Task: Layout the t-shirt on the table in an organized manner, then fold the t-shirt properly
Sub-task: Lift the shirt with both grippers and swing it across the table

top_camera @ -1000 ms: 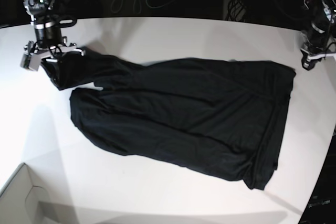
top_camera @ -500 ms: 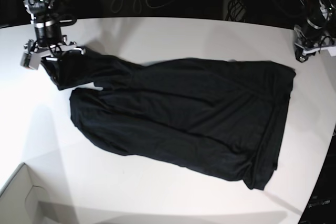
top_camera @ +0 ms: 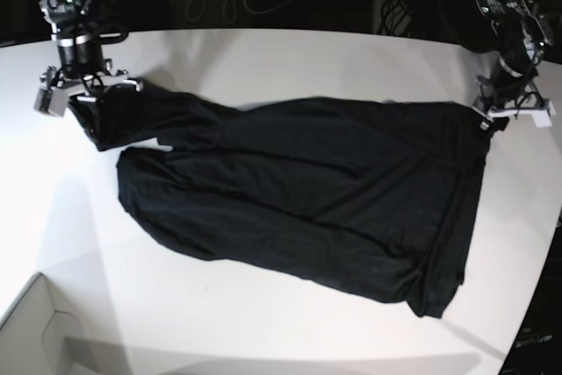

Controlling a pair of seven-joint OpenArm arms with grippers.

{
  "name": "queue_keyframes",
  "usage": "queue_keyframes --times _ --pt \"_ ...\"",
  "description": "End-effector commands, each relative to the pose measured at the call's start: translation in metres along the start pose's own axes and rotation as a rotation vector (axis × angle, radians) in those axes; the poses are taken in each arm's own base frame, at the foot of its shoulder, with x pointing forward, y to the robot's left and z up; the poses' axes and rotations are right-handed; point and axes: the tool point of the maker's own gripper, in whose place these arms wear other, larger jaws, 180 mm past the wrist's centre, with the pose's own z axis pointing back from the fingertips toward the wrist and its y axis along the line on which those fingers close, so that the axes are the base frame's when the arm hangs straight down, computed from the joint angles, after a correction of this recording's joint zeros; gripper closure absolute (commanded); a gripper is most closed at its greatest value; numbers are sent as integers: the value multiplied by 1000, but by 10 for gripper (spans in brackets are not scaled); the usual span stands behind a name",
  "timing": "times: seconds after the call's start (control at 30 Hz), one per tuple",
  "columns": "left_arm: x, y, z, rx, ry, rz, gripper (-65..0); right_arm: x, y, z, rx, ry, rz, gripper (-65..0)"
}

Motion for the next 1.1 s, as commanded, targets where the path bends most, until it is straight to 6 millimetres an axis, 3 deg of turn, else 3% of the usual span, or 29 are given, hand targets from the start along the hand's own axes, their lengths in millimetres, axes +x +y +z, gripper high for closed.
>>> queue_keyframes --times 0.0,0.1,0.23,0.3,0.47,0.73,0.83,1.07 --pt "10 -2 -1 -5 -23 -10 -356 16 1 1 9 -61 2 0" --pt "4 7 -3 16 -3 1 -311 16 -1 1 3 -61 2 0" --pt "4 13 -4 26 1 12 -101 19 -3 0 5 -63 15 0" --pt "15 12 -4 24 -28 28 0 20 -4 -1 5 -67 18 0" --pt "41 -3 -2 -11 -95 31 0 32 -7 -1 9 -88 54 0" --pt "97 -60 18 -178 -239 15 -1 90 5 -5 33 -231 131 0" --pt "117 -75 24 -216 -282 -3 -1 115 1 -6 14 -293 157 0" --pt "144 -101 22 -268 -340 -5 -1 145 -27 -21 -71 -269 192 0"
